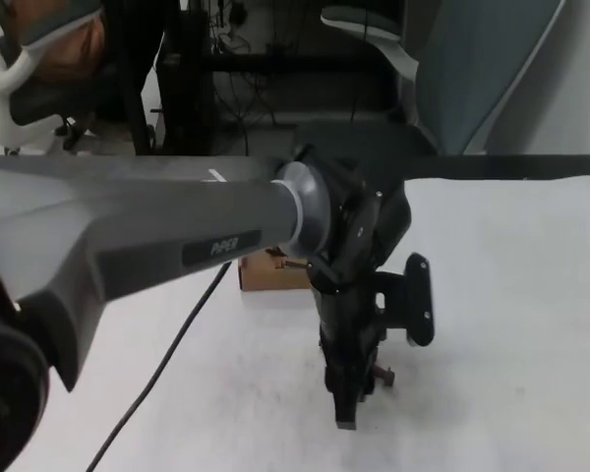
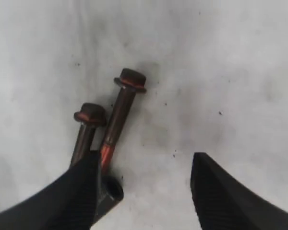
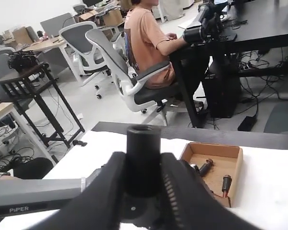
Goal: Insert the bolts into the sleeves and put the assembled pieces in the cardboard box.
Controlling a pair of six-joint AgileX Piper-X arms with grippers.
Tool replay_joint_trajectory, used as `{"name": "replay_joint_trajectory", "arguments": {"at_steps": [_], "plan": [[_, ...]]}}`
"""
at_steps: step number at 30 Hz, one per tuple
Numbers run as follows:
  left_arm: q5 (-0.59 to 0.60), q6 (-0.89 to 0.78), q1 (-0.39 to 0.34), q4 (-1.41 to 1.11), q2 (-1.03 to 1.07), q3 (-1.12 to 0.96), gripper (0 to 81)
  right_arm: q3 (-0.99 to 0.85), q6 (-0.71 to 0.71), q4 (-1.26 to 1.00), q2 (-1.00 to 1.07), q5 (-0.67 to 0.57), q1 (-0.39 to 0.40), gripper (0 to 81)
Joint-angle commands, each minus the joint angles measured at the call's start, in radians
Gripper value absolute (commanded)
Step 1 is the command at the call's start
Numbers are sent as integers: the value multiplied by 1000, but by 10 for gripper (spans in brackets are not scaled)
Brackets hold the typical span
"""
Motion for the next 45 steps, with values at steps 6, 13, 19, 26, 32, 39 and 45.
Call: {"name": "replay_joint_trajectory", "arguments": {"at_steps": [6,13,19,26,32,39,45], "plan": [[21,-35,-27,-8,72,-72,507,-7,-17,-31,-4,-6,-3,6],[24,-35,-18,8,99,-96,448,-7,-33,-31,-9,-9,-3,6],[78,-46,-11,32,99,-96,375,-7,-37,-31,-13,3,-3,6],[112,-37,-11,67,99,-96,14,-7,-31,-31,-13,6,-3,6],[-14,0,-14,52,99,-96,172,-7,-31,-31,-16,-4,-3,6],[-51,-10,-30,29,99,-96,696,-7,-31,-31,-16,-5,-3,6],[-50,-3,-36,21,97,-96,532,-7,-55,-31,-16,-2,-3,6]]}}
